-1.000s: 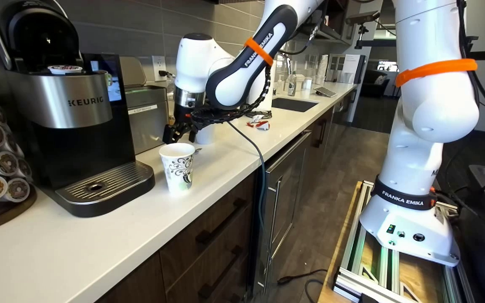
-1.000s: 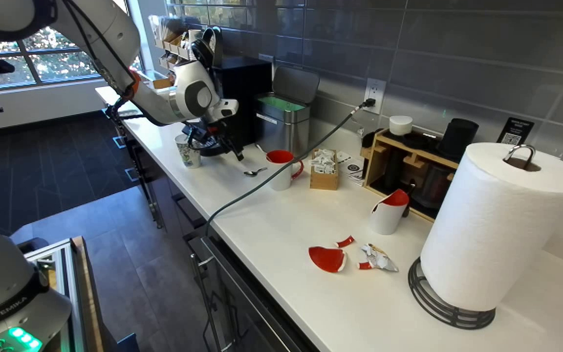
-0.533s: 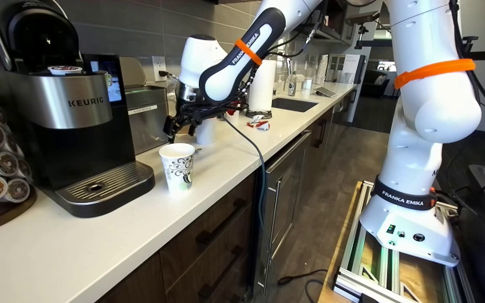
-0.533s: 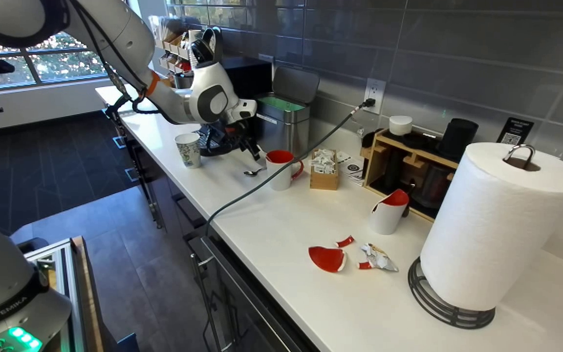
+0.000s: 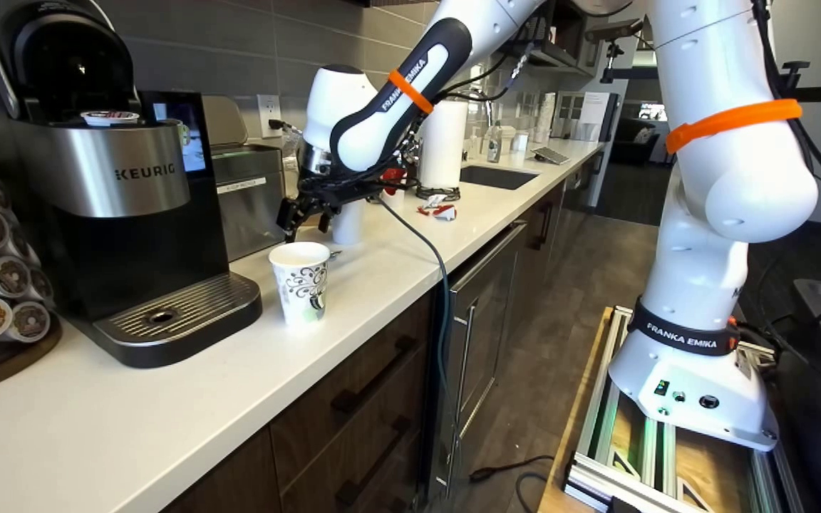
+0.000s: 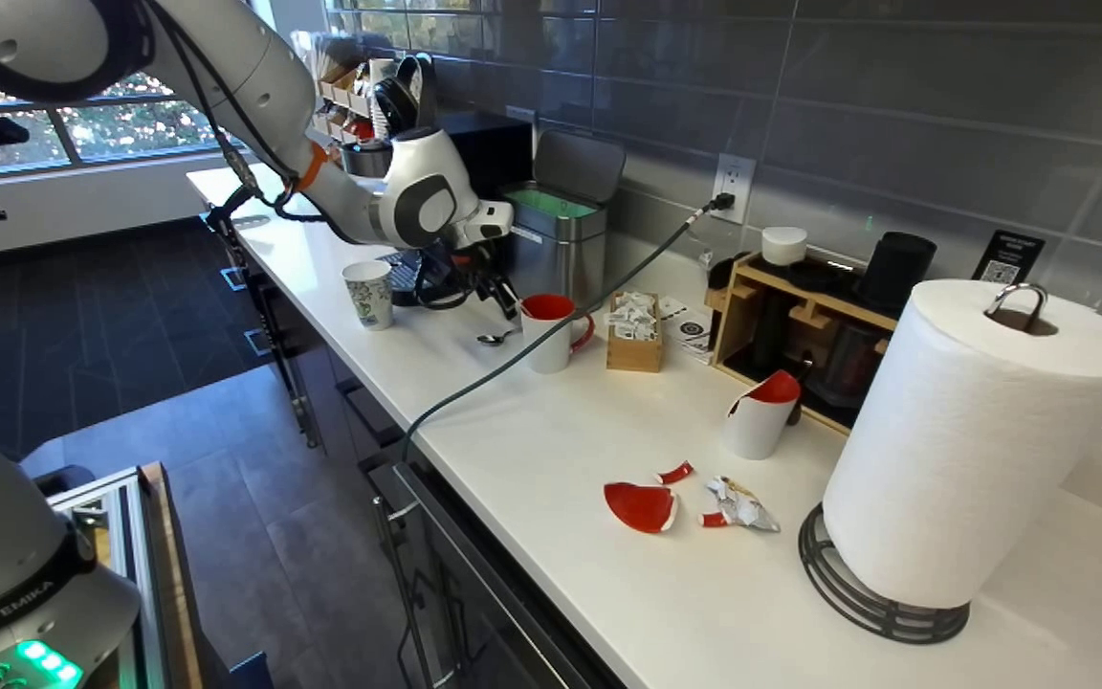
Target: Put the spoon in the mug cup
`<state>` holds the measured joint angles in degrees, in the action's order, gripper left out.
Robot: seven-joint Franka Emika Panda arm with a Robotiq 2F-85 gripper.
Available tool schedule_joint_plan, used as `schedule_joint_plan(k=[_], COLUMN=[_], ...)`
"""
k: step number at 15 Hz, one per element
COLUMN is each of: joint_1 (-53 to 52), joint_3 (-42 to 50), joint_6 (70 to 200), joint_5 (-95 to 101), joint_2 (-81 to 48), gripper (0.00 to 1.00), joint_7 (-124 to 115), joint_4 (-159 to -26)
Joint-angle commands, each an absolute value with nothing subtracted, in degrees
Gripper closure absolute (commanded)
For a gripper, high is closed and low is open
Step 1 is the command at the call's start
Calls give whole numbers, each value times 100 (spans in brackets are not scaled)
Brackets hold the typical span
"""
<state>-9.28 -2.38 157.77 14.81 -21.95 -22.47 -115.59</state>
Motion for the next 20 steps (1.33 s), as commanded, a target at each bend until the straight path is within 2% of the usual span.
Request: schedule_joint_plan(k=[1,9,10,11,12,20], joint_1=[-975,-996,-994,-974,-946,-979], joint_3=[-153,83,103,97,71,-9], joint_6=[15649,15122,15041,14967,14928,14909], joint_5=[1160,1047,1056,1033,985,868], joint_2=[-2592,-2757,-2762,-2779,-2792,-2885], gripper=[0,0,6,18,34,96], joint_7=[-1738,-1574,-1590,-1589,-1566,-1550], joint_4=[-11168,-10845,-10823,-10806,-10797,-10779])
